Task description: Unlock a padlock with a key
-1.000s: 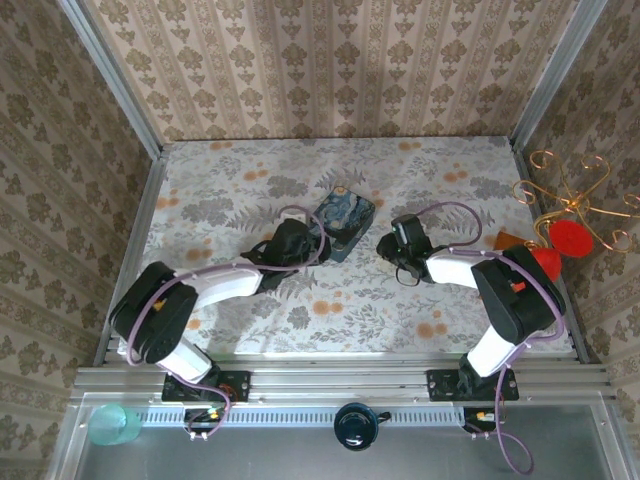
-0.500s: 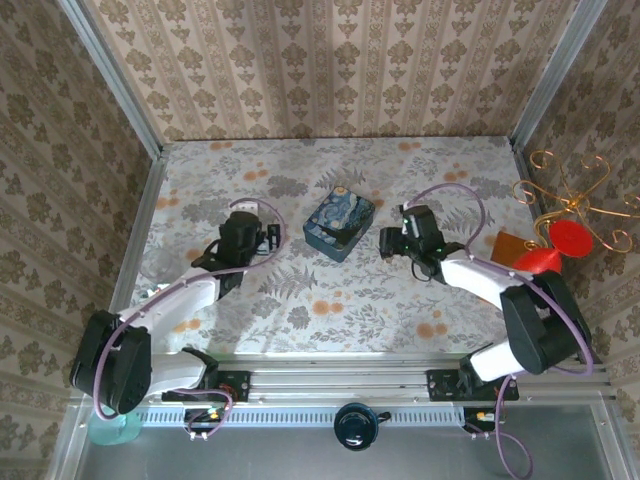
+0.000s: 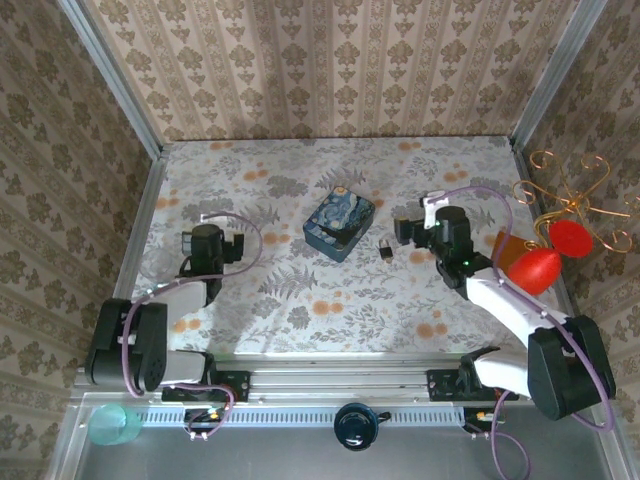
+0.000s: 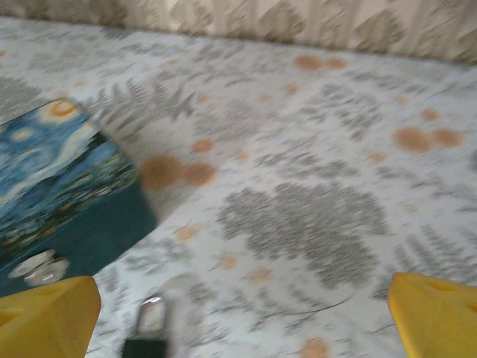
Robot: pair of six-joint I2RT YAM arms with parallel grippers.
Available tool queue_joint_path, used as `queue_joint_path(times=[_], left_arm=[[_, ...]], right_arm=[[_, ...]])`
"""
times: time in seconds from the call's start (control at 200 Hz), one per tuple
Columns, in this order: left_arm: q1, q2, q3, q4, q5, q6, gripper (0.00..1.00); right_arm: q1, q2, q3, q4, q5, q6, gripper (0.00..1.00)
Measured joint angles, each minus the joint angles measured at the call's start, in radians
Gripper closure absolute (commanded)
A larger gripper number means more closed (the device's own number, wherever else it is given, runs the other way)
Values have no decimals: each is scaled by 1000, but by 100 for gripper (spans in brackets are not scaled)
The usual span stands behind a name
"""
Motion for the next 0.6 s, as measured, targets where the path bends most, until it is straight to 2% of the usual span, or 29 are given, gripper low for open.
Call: queue_joint_path(times=[0.15, 0.31, 0.44, 0.6], left_arm=[[64, 95, -11, 168, 98, 19, 0], [169, 206, -37, 323, 195, -1, 0], [169, 210, -45, 363, 217, -12, 0], [168, 209, -44, 397, 212, -19, 0]], right_arm=[[-140, 74, -94, 154, -42, -34, 0], [-201, 231, -127, 272, -182, -41, 0], [-262, 313, -182, 469, -270, -24, 0], [-261, 328, -204, 539, -296, -12, 0]])
